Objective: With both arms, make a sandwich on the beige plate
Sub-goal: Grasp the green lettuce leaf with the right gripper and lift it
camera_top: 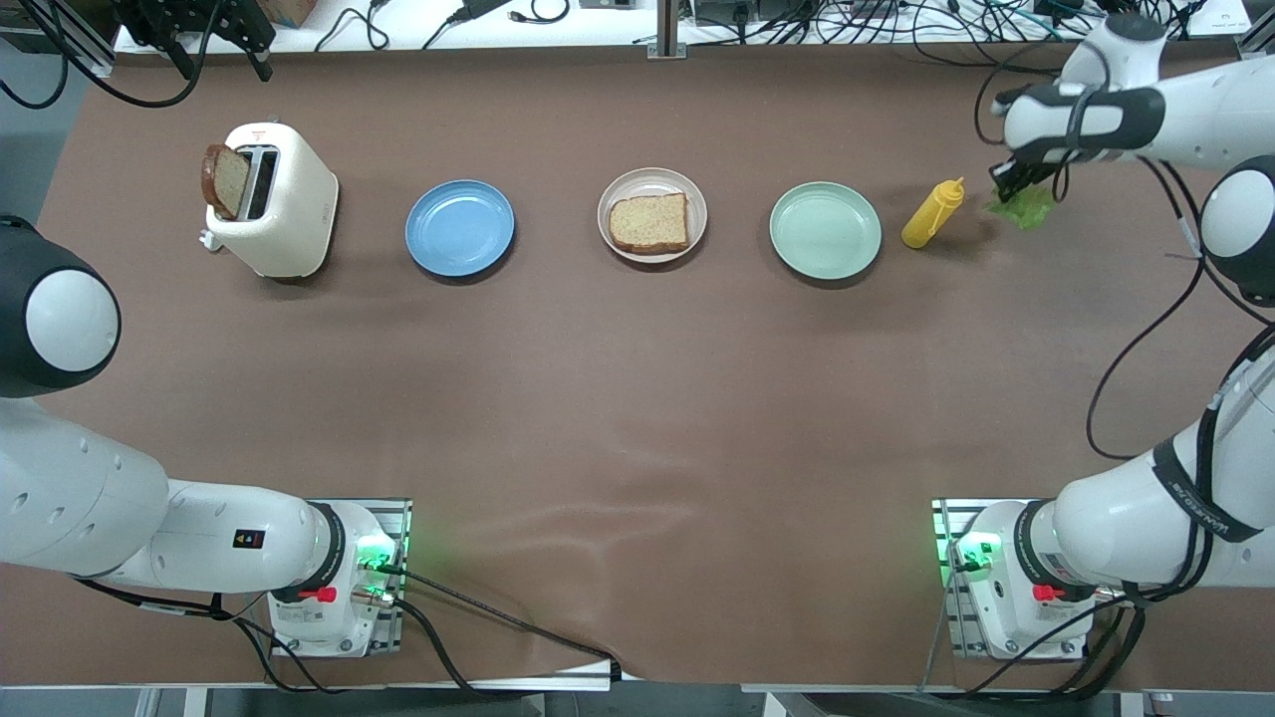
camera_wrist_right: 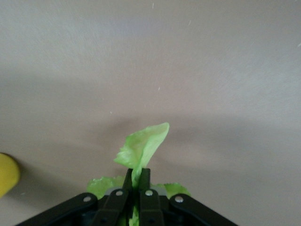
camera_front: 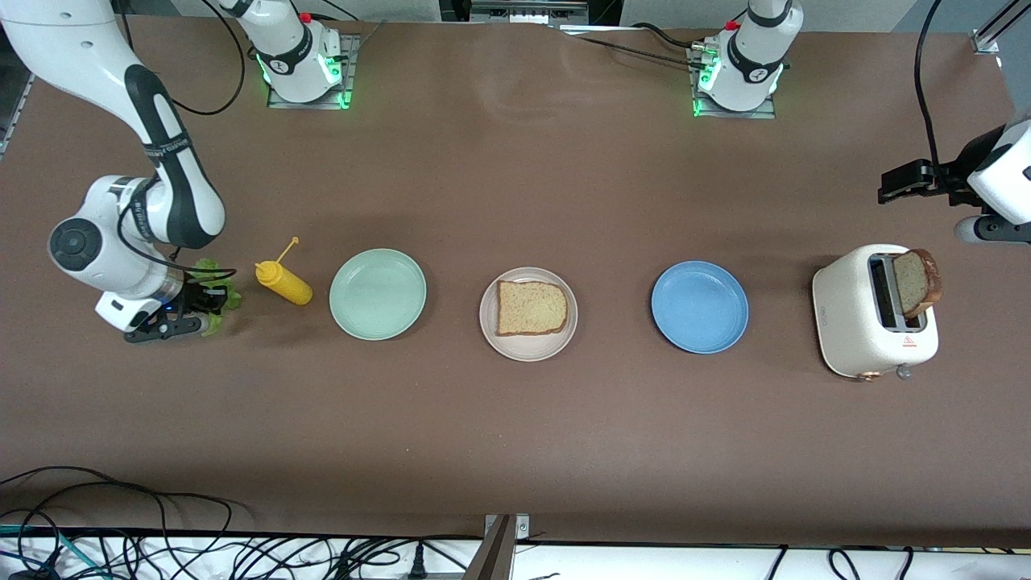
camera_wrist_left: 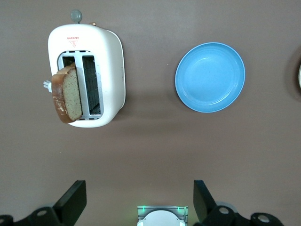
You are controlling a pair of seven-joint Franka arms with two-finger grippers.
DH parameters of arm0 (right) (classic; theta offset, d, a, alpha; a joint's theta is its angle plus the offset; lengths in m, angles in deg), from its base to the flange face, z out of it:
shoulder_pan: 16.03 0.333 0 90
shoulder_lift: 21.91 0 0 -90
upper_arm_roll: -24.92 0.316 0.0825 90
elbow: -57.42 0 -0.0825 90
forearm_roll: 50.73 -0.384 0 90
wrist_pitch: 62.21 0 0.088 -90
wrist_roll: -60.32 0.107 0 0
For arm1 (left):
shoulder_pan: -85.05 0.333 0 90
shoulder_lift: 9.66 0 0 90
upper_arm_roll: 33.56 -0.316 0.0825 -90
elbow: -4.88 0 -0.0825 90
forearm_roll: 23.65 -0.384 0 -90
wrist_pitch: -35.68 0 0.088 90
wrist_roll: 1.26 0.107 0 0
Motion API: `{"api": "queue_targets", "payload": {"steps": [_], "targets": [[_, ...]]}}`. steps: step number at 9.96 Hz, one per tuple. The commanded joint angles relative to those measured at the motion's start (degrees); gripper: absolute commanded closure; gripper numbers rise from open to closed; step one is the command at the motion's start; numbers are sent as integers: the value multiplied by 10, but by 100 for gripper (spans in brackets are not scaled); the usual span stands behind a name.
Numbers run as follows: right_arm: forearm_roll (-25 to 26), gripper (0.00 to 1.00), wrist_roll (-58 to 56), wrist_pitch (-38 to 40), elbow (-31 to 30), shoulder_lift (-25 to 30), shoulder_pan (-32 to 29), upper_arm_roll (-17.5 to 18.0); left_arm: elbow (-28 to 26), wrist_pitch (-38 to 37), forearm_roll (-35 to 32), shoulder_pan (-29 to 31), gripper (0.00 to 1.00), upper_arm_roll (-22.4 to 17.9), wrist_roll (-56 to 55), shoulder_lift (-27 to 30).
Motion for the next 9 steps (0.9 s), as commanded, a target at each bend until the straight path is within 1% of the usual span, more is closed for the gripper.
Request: {"api": "queue_targets", "payload": {"steps": [1, 2, 3, 4, 5, 7, 8, 9], "targets": [[3, 100, 1, 161, 121, 12, 9, 6, 5, -3, 20, 14, 0, 5, 16, 5], [2, 100, 2, 234, 179, 12, 18, 5, 5, -1, 32, 15, 0, 5, 16, 3], [0, 100, 4, 286, 223, 12, 35, 5, 5, 1, 32, 15, 0, 5, 16, 3], [-3, 100, 24, 332, 251, 12, 49, 5, 5, 10, 31, 14, 0, 6, 16, 4], [-4, 100, 62, 359, 265, 12, 70, 7, 5, 10, 29, 14, 0, 8, 16, 4], [-13, 100, 175, 375, 279, 12, 132, 7, 5, 13, 29, 15, 0, 8, 16, 4], [-39, 100, 255, 372, 279, 8, 161, 6, 5, 24, 24, 14, 0, 9, 16, 5], [-76, 100, 315, 363, 278, 0, 185, 6, 5, 25, 24, 14, 0, 9, 16, 5]]}}
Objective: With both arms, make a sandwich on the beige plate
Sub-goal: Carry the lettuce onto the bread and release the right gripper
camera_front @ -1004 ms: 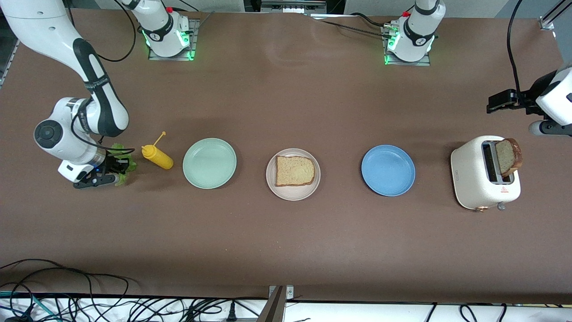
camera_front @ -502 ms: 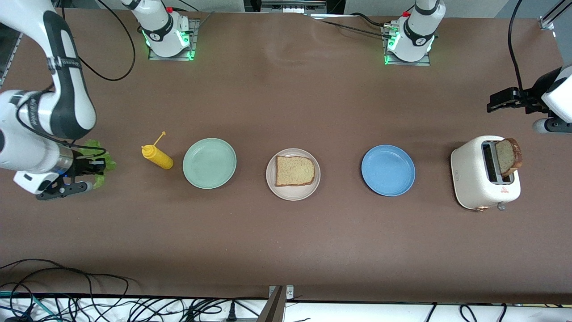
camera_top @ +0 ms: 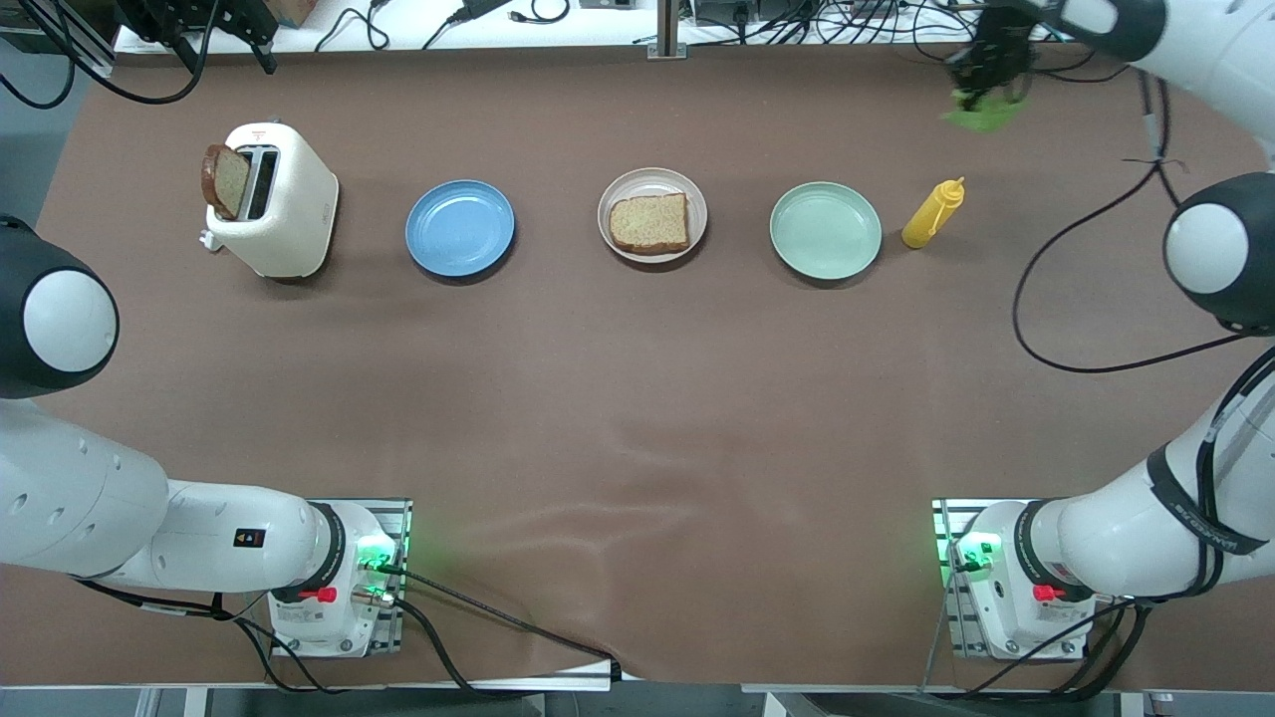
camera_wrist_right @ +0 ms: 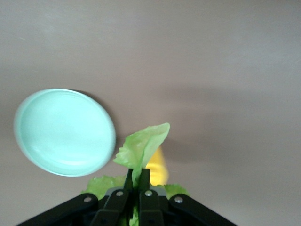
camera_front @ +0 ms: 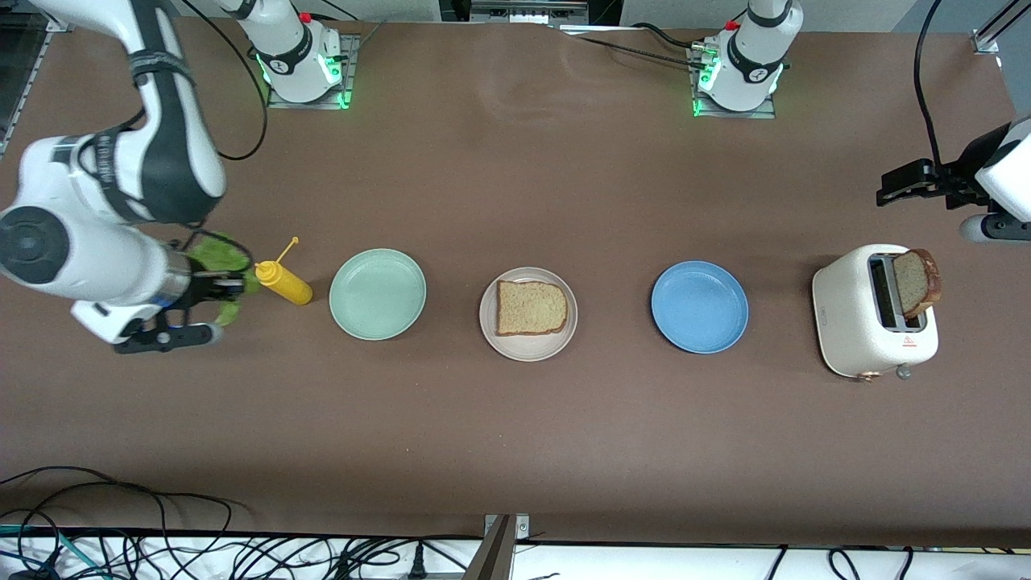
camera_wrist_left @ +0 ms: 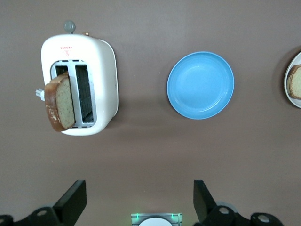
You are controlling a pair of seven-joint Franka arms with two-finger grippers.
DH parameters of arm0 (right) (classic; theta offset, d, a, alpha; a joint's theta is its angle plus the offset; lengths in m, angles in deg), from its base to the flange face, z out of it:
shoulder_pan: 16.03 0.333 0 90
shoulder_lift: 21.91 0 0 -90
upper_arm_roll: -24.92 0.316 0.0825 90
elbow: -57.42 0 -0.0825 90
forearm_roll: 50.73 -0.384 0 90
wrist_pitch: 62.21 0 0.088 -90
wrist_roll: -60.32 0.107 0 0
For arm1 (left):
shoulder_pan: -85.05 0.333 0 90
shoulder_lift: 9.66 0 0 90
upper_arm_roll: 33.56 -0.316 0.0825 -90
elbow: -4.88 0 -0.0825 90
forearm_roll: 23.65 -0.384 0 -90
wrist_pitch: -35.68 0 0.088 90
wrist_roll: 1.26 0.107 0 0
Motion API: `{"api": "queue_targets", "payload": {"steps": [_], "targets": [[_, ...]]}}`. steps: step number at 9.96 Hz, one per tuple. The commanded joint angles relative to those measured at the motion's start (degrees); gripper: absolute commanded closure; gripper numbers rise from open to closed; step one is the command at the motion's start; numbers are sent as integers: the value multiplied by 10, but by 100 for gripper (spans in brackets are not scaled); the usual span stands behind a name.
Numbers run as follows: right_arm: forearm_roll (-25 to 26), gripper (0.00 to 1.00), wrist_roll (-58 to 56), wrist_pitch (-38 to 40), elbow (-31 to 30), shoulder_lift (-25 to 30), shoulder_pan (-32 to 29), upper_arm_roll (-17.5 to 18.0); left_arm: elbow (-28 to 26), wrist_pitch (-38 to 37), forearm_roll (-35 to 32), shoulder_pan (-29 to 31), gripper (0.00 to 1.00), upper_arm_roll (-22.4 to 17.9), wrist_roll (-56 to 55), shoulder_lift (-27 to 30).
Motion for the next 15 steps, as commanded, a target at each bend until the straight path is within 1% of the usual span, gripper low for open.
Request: {"api": "queue_targets", "payload": {"steps": [1, 5, 7, 9, 10, 11, 12, 13, 14, 15], "targets": [[-59, 100, 126, -13, 20, -29, 58, -5, 5, 6, 5, 8, 0, 6, 12, 4], [-65, 100, 386, -142, 20, -87, 165, -5, 5, 7, 3, 6, 0, 5, 13, 3], [-76, 100, 509, -245, 24, -123, 208, 0, 5, 9, 2, 6, 0, 6, 13, 4], [-78, 100, 574, -359, 24, -159, 232, 2, 5, 10, 2, 6, 0, 6, 13, 3], [-86, 100, 603, -418, 25, -180, 241, 12, 5, 10, 2, 6, 0, 6, 13, 3], [-97, 100, 642, -466, 34, -202, 242, 32, 5, 11, 2, 6, 0, 6, 13, 3], [-91, 100, 665, -480, 34, -215, 251, 41, 5, 11, 2, 6, 0, 6, 13, 3], [-91, 100, 669, -480, 34, -223, 260, 41, 5, 11, 2, 6, 0, 6, 13, 3], [-92, 81, 671, -480, 34, -226, 264, 41, 4, 11, 2, 6, 0, 6, 13, 2], [-90, 50, 671, -480, 34, -227, 265, 41, 4, 11, 2, 6, 0, 6, 13, 2]]}}
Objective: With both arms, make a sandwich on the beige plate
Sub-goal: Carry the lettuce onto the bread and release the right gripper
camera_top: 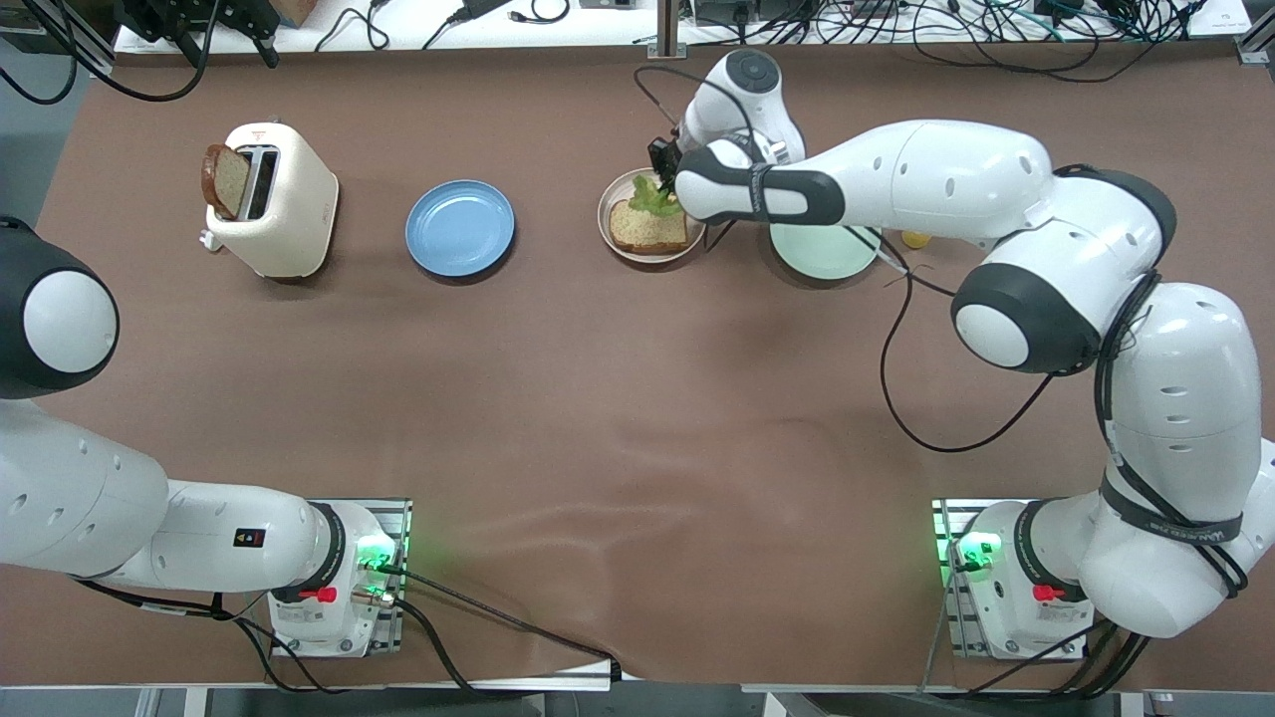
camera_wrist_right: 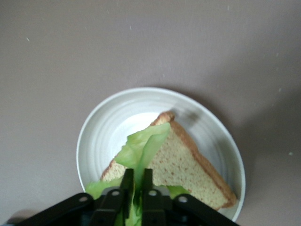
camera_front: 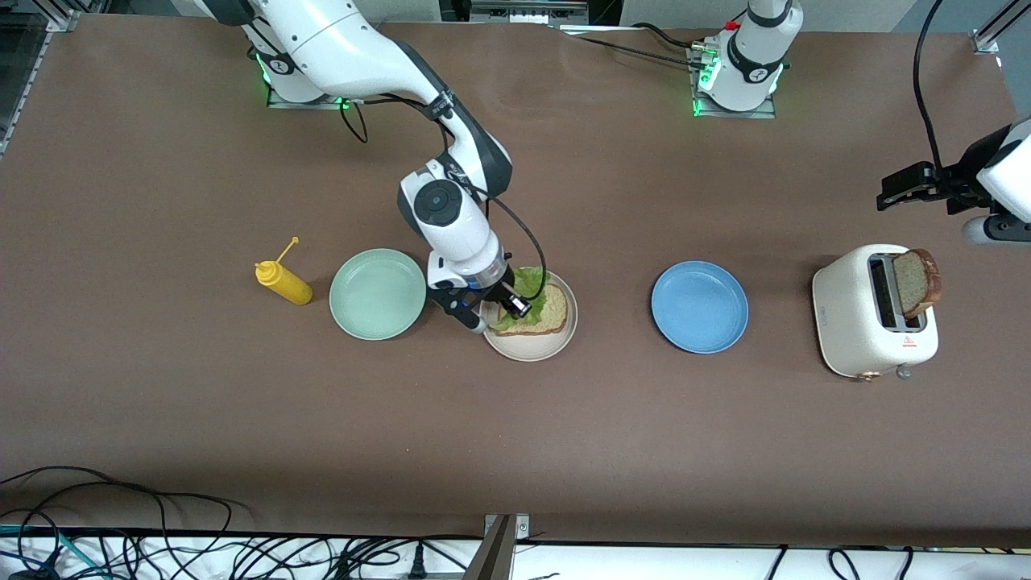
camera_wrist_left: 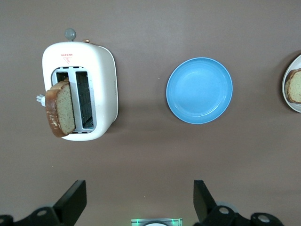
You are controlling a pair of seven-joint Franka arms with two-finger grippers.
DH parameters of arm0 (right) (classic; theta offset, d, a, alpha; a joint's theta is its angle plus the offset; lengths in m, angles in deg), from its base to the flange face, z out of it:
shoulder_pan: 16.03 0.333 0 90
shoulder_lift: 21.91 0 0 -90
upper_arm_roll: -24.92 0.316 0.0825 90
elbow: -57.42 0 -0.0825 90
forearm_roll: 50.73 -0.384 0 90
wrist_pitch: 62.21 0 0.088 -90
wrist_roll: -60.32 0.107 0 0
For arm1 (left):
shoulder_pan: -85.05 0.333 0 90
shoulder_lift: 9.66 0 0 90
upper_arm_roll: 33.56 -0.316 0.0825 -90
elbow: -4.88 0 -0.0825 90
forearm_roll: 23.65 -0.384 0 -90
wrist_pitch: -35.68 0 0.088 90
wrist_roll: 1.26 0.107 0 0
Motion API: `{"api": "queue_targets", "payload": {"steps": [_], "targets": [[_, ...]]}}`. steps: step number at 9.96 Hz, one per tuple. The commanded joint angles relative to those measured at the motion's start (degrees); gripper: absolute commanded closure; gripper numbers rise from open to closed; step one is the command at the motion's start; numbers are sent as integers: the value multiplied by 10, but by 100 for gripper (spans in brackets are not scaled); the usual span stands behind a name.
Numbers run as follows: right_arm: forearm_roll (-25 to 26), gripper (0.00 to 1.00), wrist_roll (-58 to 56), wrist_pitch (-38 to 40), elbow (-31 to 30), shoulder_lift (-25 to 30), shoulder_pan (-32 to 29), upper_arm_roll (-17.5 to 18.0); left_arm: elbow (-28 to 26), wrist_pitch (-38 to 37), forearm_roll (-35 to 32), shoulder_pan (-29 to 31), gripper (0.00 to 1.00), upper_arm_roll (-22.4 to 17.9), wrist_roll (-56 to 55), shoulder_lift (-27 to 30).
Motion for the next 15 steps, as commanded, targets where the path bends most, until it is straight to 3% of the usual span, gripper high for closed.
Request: {"api": "queue_targets", "payload": {"steps": [1, 4, 7, 9, 13, 15], "targets": [[-5, 2, -1, 1, 22, -10, 1, -1, 3, 4, 2, 6, 0, 3, 13, 2], [27, 0, -5, 4, 22, 3, -1, -5, 3, 7, 2, 6, 0, 3, 13, 2], [75, 0, -45, 109, 22, 49, -2, -41, 3, 7, 2, 5, 0, 3, 13, 2], [95, 0, -121, 188, 20, 80, -2, -76, 3, 7, 2, 5, 0, 3, 13, 2], [96, 0, -369, 359, 9, 129, -1, -179, 3, 7, 2, 5, 0, 3, 13, 1], [96, 0, -472, 400, -15, 164, -1, -221, 3, 7, 2, 5, 0, 3, 13, 1]]}}
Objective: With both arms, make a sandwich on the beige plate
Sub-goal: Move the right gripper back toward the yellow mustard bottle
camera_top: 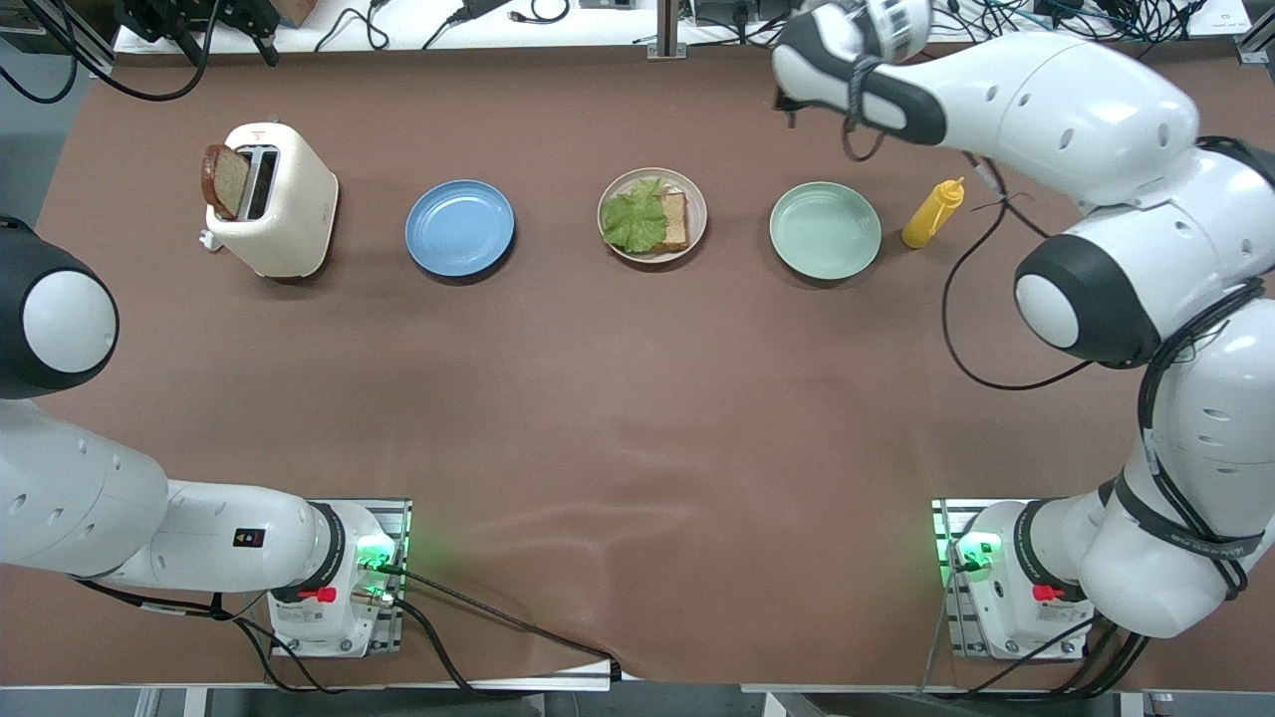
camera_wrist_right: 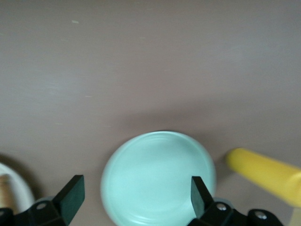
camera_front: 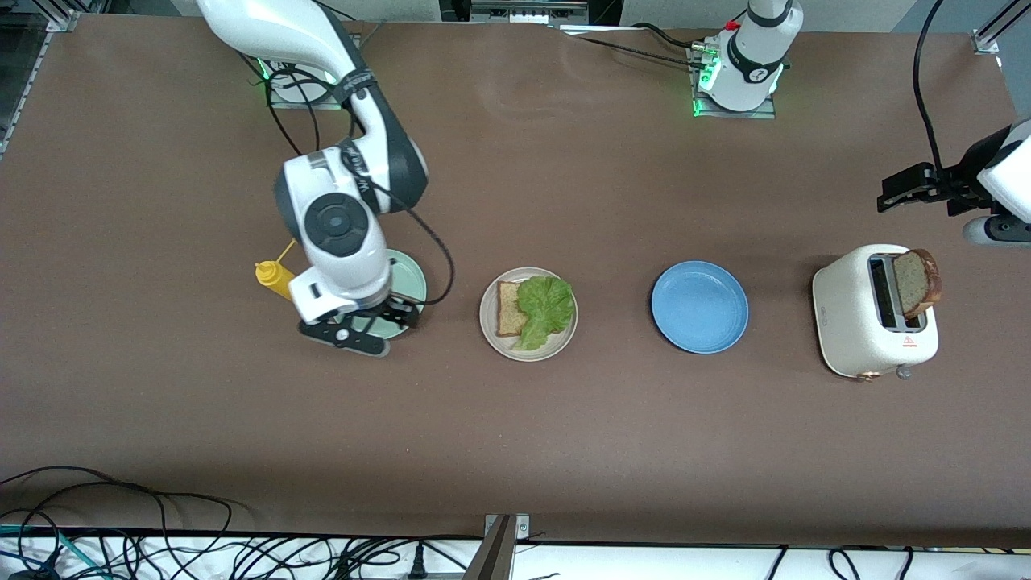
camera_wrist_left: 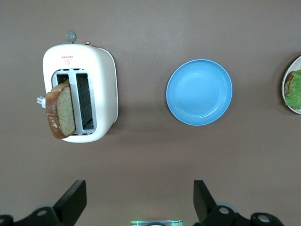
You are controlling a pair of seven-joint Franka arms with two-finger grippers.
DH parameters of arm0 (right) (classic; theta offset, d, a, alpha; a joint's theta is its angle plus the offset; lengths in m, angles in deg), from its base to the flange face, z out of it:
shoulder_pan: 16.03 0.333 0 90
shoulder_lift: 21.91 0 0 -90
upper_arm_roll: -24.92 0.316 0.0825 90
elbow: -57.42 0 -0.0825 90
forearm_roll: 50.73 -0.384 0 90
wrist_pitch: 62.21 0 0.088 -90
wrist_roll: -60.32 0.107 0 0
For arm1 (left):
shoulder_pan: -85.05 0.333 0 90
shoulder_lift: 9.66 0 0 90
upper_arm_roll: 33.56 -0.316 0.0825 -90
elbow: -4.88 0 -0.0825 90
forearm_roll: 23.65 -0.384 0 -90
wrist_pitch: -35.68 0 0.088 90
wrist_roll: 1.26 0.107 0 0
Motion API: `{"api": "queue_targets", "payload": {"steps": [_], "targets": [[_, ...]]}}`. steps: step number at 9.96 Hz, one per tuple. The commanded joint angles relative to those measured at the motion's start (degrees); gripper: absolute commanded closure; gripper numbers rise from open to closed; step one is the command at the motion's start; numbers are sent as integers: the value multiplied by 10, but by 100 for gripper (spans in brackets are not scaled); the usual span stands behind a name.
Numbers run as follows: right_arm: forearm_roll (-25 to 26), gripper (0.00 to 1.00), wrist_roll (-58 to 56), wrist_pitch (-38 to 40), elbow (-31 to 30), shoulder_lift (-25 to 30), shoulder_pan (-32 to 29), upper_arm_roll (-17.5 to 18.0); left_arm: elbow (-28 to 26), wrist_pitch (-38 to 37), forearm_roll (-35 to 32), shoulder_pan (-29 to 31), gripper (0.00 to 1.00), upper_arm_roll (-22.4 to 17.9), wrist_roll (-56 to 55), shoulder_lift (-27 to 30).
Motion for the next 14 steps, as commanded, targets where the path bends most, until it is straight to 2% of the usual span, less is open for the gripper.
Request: {"api": "queue_targets", "payload": {"steps": [1, 3, 5, 7, 9, 11, 13, 14], "targets": [[6, 0, -104, 39, -56, 69, 4, -32, 3, 2, 2, 5, 0, 3, 13, 1], [6, 0, -182, 100, -70, 106, 4, -69, 3, 2, 2, 5, 0, 3, 13, 1], [6, 0, -262, 113, -82, 109, 3, -92, 2, 2, 2, 5, 0, 3, 13, 1], [0, 0, -333, 108, -117, 140, -37, -91, 3, 2, 2, 5, 0, 3, 13, 1], [-14, 0, -429, 75, -170, 167, -110, -78, 3, 2, 2, 5, 0, 3, 13, 1], [-91, 0, -557, 55, -219, 190, -168, -78, 3, 2, 2, 6, 0, 3, 13, 1], [-123, 0, -675, 53, -241, 192, -227, -78, 3, 2, 2, 5, 0, 3, 13, 2], [-161, 0, -738, 52, -248, 189, -249, -78, 3, 2, 2, 5, 0, 3, 13, 2]]}}
